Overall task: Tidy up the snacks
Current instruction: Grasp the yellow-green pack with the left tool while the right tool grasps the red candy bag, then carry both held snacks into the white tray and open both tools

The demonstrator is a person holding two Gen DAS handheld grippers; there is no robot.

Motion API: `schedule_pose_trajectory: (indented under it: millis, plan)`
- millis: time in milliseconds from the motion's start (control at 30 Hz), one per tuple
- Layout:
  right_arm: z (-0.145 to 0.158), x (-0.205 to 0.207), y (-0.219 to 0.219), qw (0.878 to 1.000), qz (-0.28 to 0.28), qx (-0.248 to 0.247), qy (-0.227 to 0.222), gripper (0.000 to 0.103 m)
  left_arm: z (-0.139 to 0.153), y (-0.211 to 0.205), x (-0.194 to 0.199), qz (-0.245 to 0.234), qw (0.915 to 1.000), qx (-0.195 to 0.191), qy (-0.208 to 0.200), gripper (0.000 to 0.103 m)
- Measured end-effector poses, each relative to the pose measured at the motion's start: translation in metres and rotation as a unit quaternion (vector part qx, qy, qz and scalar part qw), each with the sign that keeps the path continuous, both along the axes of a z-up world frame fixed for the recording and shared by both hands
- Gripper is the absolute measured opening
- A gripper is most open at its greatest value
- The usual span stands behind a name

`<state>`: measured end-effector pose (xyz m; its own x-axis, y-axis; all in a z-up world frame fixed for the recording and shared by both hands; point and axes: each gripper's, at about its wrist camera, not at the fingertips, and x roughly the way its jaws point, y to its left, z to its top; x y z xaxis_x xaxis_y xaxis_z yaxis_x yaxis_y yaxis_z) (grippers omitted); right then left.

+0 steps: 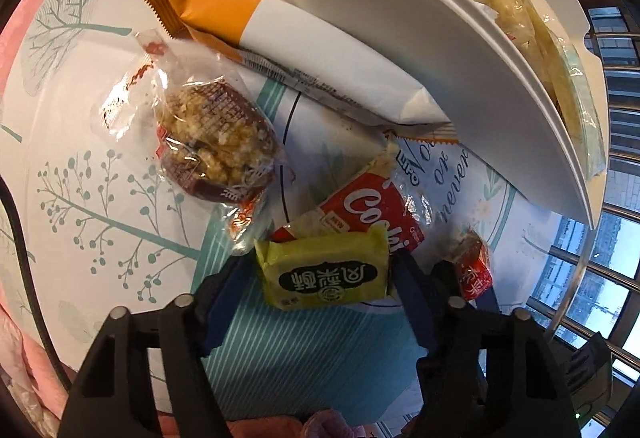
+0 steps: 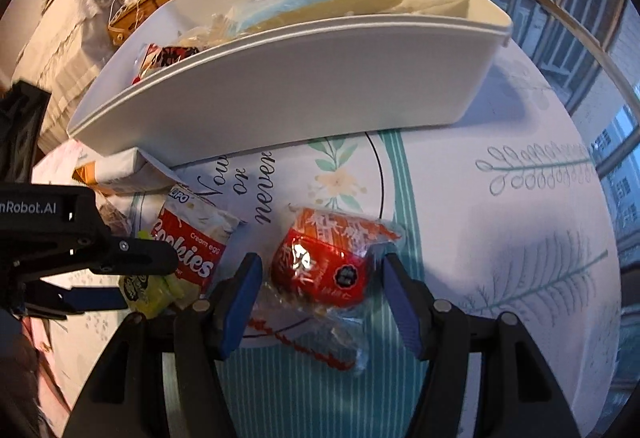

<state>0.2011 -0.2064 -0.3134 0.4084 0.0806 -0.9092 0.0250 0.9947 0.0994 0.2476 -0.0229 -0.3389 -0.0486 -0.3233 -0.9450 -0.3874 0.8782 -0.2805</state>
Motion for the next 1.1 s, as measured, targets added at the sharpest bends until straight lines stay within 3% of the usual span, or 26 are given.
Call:
schedule_pose_trajectory:
  millis: [300,700,1100]
  plan:
    - [-0.001,0.004,0.013,1.0,0.015,-0.024,0.004,0.055,0.003,0.0,0.004,-0.015,0.9999,0.003,0.002,0.052]
    - [0.004,-0.003,0.023,1.0,-0.003,-0.022,0.019,0.052,0.021,0.027,-0.004,-0.052,0.9984,0.02,-0.002,0.051]
    - [0.034,-0.02,0.049,0.999,-0.031,-0.03,-0.02,0.052,0.06,0.045,-0.014,-0.167,0.9848,0.037,-0.03,0.051]
